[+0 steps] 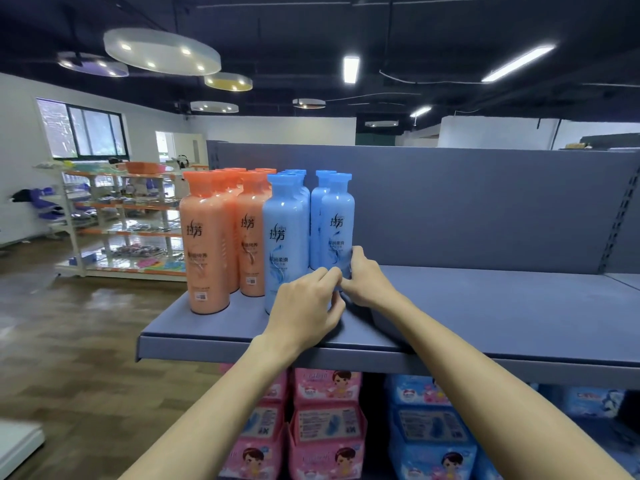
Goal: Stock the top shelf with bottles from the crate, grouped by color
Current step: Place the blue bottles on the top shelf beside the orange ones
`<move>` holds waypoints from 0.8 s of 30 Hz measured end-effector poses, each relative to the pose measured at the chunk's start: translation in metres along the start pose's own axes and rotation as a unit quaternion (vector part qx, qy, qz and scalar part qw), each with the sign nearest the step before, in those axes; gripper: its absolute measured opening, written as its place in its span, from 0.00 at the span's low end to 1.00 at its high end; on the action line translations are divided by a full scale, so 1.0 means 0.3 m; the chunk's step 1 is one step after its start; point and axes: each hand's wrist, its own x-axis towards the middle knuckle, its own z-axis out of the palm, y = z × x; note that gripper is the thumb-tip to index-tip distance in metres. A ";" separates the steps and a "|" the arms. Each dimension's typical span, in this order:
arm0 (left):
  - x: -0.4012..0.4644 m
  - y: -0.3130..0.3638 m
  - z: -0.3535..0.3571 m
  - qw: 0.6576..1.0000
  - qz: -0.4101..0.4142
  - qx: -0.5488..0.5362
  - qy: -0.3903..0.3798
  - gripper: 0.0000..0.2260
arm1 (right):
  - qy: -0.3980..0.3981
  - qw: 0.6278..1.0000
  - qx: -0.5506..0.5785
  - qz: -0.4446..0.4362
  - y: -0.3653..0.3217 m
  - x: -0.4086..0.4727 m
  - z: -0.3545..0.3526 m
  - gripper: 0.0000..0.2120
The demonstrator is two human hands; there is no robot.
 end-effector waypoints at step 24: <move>-0.005 -0.007 0.021 1.000 0.011 0.014 0.013 0.09 | -0.002 1.000 0.005 -0.004 0.024 0.091 0.068 0.17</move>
